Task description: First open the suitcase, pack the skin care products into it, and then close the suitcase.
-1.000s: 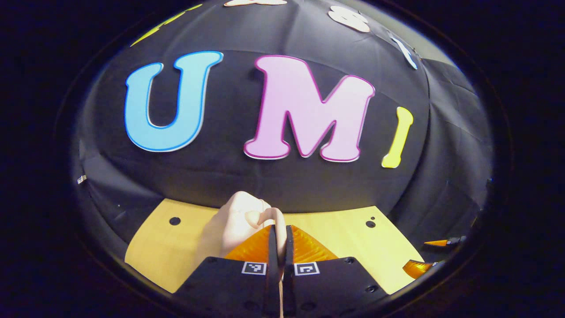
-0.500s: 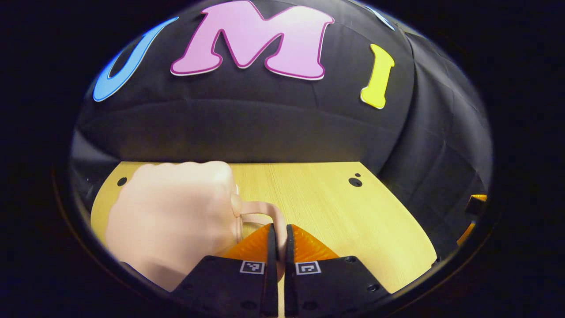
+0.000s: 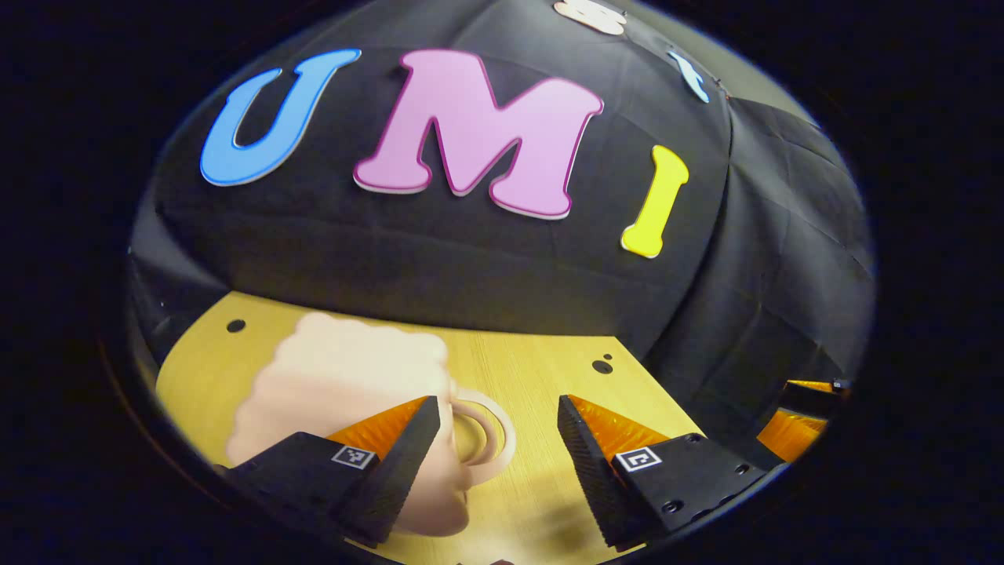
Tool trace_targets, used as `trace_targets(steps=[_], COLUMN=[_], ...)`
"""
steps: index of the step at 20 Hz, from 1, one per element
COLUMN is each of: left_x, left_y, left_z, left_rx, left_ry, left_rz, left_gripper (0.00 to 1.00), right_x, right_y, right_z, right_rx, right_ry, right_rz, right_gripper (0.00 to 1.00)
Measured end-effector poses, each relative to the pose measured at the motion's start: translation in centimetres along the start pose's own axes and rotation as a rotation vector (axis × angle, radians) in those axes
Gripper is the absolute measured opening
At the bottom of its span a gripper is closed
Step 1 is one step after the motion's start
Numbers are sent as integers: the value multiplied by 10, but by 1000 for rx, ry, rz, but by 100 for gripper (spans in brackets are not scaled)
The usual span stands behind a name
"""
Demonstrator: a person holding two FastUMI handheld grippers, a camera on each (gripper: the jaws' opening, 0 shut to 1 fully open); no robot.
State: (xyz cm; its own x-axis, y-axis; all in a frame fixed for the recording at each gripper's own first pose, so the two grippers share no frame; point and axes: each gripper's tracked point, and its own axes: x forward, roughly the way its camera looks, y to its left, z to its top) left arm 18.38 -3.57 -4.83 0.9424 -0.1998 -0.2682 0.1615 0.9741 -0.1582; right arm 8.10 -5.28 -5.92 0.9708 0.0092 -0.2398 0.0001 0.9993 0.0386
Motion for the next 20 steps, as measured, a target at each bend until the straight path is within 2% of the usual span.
trace_targets(steps=[2,4,9,15,20], left_x=[-51,-98,-184,-240,-257], left_y=[10,21,41,63,58], left_z=[30,46,61,54,49], left_rx=[58,94,83,90,103], left_ry=[-82,-110,-165,-220,-222], left_rz=[29,66,92,140,138], left_gripper=[95,95,96,96,96], right_x=[-16,-35,-80,-118,-136], right_y=[13,28,61,80,75], right_z=[9,19,40,40,39], right_rx=[18,27,42,42,47], right_ry=[-16,-43,-123,-168,-172], right_rz=[-3,-5,8,19,0], right_gripper=[98,98,98,98,98])
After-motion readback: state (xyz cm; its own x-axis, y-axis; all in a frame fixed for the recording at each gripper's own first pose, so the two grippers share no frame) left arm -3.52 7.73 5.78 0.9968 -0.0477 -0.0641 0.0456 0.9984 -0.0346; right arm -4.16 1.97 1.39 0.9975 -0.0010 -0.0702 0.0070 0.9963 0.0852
